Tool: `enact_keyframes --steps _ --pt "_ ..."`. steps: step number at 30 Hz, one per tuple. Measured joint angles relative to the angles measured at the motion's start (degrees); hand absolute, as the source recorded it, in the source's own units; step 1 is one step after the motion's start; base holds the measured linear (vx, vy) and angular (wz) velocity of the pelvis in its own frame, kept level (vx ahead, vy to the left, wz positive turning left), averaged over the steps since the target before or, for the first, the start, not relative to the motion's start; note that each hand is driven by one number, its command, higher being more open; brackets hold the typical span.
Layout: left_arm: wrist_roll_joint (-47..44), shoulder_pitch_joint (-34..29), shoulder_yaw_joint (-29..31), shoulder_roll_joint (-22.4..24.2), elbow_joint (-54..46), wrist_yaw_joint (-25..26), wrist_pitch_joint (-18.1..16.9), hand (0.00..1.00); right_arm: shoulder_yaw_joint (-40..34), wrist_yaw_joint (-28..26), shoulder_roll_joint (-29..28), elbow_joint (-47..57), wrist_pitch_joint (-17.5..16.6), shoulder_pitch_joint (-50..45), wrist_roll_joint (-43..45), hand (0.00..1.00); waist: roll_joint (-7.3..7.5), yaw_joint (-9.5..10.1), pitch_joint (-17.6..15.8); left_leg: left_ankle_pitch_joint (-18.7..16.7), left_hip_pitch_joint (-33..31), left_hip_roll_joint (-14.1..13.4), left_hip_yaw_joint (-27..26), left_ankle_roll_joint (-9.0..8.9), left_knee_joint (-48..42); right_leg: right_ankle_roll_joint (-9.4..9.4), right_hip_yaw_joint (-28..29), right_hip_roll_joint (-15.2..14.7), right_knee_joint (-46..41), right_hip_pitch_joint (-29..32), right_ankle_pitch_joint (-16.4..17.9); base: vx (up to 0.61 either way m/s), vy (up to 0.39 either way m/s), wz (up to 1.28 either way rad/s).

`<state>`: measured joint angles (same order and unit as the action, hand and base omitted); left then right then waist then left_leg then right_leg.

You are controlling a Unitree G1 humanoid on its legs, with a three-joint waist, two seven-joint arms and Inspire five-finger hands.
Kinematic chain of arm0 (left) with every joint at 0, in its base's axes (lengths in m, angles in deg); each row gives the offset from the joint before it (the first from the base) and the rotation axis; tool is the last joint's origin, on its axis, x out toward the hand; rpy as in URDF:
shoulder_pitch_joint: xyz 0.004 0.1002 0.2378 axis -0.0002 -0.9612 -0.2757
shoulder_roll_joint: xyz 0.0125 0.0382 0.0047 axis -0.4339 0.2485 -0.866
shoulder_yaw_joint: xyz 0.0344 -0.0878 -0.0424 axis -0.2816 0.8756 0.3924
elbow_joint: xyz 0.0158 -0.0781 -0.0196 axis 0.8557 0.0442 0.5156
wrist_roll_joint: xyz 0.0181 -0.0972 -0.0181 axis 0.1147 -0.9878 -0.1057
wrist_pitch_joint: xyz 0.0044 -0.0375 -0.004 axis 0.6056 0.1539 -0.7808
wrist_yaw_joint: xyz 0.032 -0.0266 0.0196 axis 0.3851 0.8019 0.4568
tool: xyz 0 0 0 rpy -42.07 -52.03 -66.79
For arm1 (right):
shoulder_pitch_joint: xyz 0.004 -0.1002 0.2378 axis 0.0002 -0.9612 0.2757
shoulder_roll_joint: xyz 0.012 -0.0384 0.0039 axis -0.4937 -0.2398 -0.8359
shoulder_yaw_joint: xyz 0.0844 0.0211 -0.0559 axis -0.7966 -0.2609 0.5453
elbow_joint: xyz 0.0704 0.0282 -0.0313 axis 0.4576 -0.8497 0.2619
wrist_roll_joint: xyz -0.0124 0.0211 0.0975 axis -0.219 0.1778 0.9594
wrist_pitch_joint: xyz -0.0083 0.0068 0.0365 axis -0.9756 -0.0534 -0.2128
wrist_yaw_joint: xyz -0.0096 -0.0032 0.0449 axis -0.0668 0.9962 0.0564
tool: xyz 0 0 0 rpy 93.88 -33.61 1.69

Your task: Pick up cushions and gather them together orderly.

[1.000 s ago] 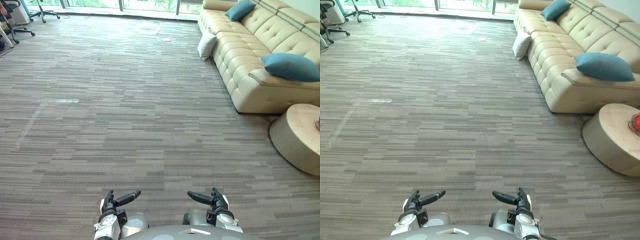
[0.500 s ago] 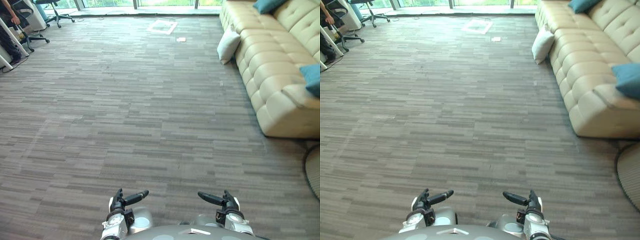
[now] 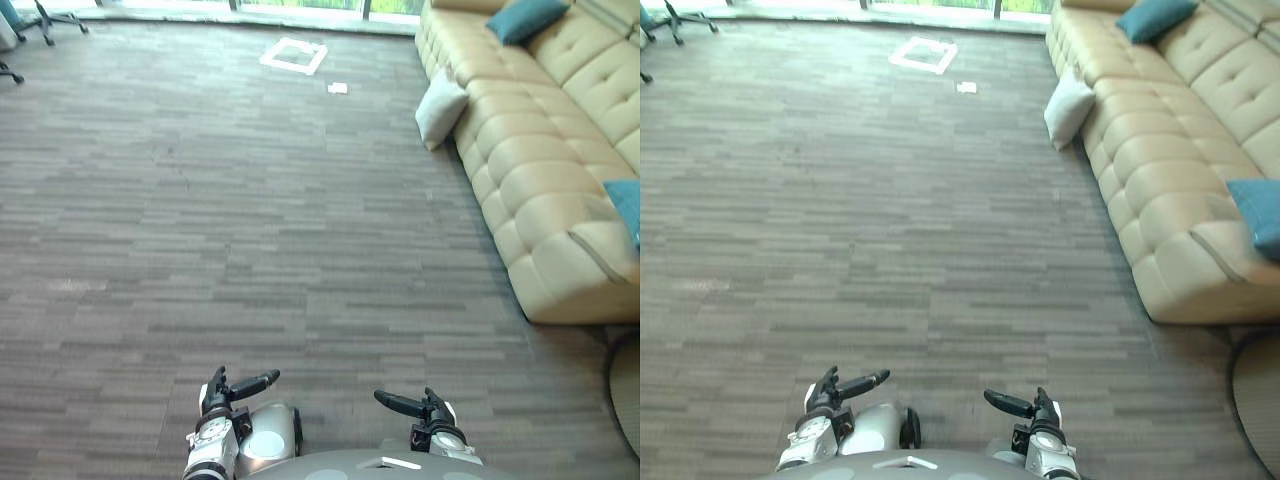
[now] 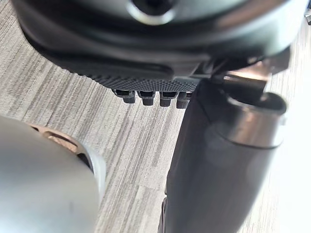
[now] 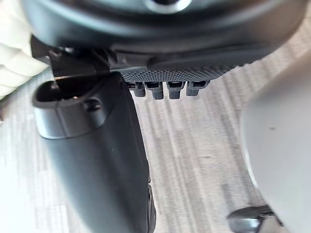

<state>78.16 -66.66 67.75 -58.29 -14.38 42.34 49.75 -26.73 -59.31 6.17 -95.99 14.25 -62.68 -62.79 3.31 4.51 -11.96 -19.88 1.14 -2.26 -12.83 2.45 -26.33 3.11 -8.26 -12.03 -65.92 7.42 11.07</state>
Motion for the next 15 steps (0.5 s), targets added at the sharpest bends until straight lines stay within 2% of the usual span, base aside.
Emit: enact_keyframes --steps 2,3,4,5,6,7,8,9,10,11,12,13,14,15 --pt "0.57 -0.47 -2.23 -0.3 0.72 -0.34 -0.06 1.0 -0.04 0.02 0.81 0.77 -1.07 0.11 -0.02 1.0 -0.47 -1.78 -0.29 -0.34 6.56 -0.41 2.19 -0.63 5.99 -1.91 -5.9 0.46 8.85 7.57 2.69 0.63 -0.083 0.52" --pt "0.77 -0.35 -2.93 -0.43 1.75 -0.4 0.0 1.0 -0.59 -0.08 1.42 0.57 -0.82 0.17 0.15 1.0 -0.66 -2.22 -0.27 -0.94 10.83 -1.22 2.84 -1.7 9.59 -1.74 -8.12 1.7 20.43 11.18 2.34 0.63 -0.138 0.48" --pt "0.91 -0.28 -3.01 -0.41 2.13 -0.35 -0.04 1.0 -1.15 -0.08 1.48 0.6 -0.8 0.27 0.18 1.0 -0.76 -2.28 -0.23 -1.29 12.1 -1.56 2.93 -2.4 10.74 -1.35 -8.68 2.27 25.38 11.99 1.76 0.68 -0.184 0.36" --pt "0.98 -0.2 -3.28 -0.46 2.62 -0.45 0.0 1.0 -1.78 -0.04 1.54 0.7 -0.82 0.35 0.18 1.0 -0.79 -2.42 -0.28 -2.19 14.98 -2.03 3.21 -3.72 12.72 -1.12 -8.86 3.9 35.76 13.69 -1.4 0.75 -0.221 0.38" --pt "1.0 -0.41 -3.77 -0.23 3.61 -0.44 0.01 1.0 -2.13 -0.18 1.83 0.86 -0.76 0.45 0.54 1.0 -1.72 -3.26 -0.1 -2.99 17.92 -2.91 4.44 -3.93 13.96 -3.68 -7.92 5.59 37.22 12.83 -9.44 0.95 -0.273 0.42" --pt "1.13 -0.02 -3.89 0.47 4.55 -0.71 0.03 1.0 -2.03 -0.22 2.33 0.79 -0.77 0.99 -0.09 1.0 -3.42 -3.03 0.21 -1.38 18.89 -4.95 5.83 -5.3 13.73 -7.68 -8.55 6.93 34.09 12.5 -7.44 0.82 -0.245 0.34" --pt "1.39 0.06 -3.92 0.56 4.4 -1.25 -0.03 1.0 -2.03 -0.2 2.36 0.79 -0.8 1.21 -0.1 1.0 -3.55 -2.98 0.18 -0.42 18.86 -5.04 6.34 -5.78 13.26 -7.73 -8.47 6.65 32.67 12.74 -6.09 0.82 -0.269 0.28" --pt "2.37 0.46 -4.1 1.42 4.52 -1.92 -0.05 1.0 -3.03 -0.16 2.32 0.92 -0.7 1.53 0.27 1.0 -4.03 -3.36 -0.07 2.85 19.14 -4.92 7.63 -7.03 11.29 -8.24 -8.9 5.38 27.19 13.08 -3.2 0.78 -0.304 0.28" --pt "3.1 0.3 -3.93 1.79 4.5 -1.63 -0.12 1.0 -3.35 -0.36 2.4 1.17 -0.47 1.51 -0.01 1.0 -4.49 -3.61 0.3 6.31 17.8 -5.04 9.24 -8.44 4.34 -8.6 -9.02 5.08 23.5 12.75 -0.34 0.76 -0.298 0.34" --pt "3.19 -0.22 -3.76 1.84 4.47 -1.53 -0.1 1.0 -2.9 -0.36 2.38 1.16 -0.46 1.17 -0.04 1.0 -4.74 -3.85 0.69 7.6 15.14 -5.73 10.39 -9.6 -2.36 -7.11 -8.61 5.6 26.48 9.41 2.47 0.71 -0.259 0.22" --pt "3.27 -0.2 -2.64 2.59 4.09 -1.53 -0.11 1.0 -1.59 -0.64 3.29 1.13 0.08 1.36 -0.21 1.0 -6.7 -3.69 0.4 10.29 8.24 -7.63 13.03 -12.75 -18.69 -7.11 -8.48 8.39 30.42 5.13 5.01 0.52 -0.157 0.04" --pt "3.22 -0.13 -1.07 3.76 2.93 -1.69 -0.06 1.0 -1.23 -0.59 3.85 0.69 0.3 1.84 -0.35 1.0 -8.09 -3.41 -0.09 10.6 2.48 -9.38 13.04 -13.65 -30.78 -7.43 -8.43 10.74 33.37 1.38 5.29 0.62 -0.138 -0.19" --pt "3.31 -0.23 -0.55 3.75 1.73 -1.66 -0.11 1.0 -1.15 -0.47 3.43 0.26 0.73 2.03 -0.33 1.0 -7.86 -2.98 -0.33 9.23 -1.71 -10.51 11.3 -12.8 -37.27 -7.66 -7.83 12.16 36.32 -2.53 5.43 0.59 -0.075 -0.39" --pt "3.33 -0.34 -0.26 2.97 0.26 -1.76 -0.15 1.0 -0.59 -0.36 2.54 -0.16 1.05 2.11 -0.22 1.0 -6.52 -2.47 -0.92 7.97 -4.84 -10.6 8.67 -10.93 -39.2 -7.7 -6.69 12.57 39.83 -7.05 5.45 0.58 -0.06 -0.44"
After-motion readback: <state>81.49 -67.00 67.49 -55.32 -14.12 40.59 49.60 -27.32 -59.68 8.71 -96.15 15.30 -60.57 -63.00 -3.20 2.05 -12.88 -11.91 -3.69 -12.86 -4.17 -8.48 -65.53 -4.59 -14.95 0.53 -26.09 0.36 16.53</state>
